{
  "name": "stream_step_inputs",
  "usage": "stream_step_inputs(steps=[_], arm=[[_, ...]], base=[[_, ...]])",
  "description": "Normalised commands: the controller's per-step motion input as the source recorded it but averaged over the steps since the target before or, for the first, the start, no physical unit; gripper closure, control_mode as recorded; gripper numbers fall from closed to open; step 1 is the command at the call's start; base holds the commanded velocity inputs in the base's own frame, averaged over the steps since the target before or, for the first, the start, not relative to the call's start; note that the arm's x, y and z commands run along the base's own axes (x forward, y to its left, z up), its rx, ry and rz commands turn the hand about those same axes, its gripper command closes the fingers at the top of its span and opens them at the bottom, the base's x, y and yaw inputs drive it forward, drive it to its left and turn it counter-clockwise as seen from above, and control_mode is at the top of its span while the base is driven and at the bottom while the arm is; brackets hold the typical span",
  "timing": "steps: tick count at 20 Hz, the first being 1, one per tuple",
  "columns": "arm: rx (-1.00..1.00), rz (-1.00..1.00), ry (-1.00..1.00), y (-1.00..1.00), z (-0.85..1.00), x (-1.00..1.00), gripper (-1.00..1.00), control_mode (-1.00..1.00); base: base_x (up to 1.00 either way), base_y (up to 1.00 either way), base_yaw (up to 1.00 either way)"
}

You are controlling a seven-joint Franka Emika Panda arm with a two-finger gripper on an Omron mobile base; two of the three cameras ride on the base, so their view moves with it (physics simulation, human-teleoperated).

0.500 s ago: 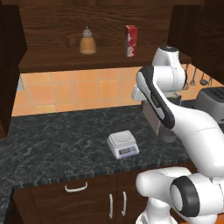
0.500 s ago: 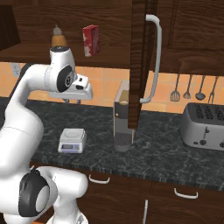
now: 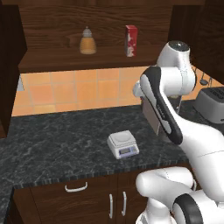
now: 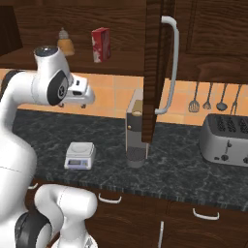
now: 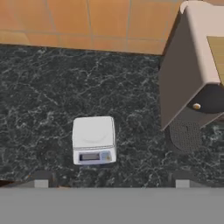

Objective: Pick the cereal and place it on the digital scale for weighing, and close the cabinet.

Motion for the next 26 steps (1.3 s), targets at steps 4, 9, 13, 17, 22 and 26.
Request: stream_step_inputs(steps=[4,9,13,17,22,26], arm=[[-0.01,0.0,-0.35,0.29,0.62,-0.01,-1.0,-1.0],[0.0,0.01,-0.16,0.09,0.71,0.0,-1.0,-1.0],[0.0,0.04,-0.14,-0.01,0.69,-0.04,-1.0,-1.0],[0.0,0.0,-0.32,0.0,0.47,-0.11,-1.0,-1.0],[0.0,-0.02,-0.42,-0.01,0.43,0.06,-1.0,-1.0],[0.0,-0.03,-0.01,0.0,0.44,0.34,-1.0,-1.0]], base=[[0.0,0.0,0.0],[0.0,0.0,0.0],[0.0,0.0,0.0],[0.0,0.0,0.0],[0.0,0.0,0.0],[0.0,0.0,0.0]])
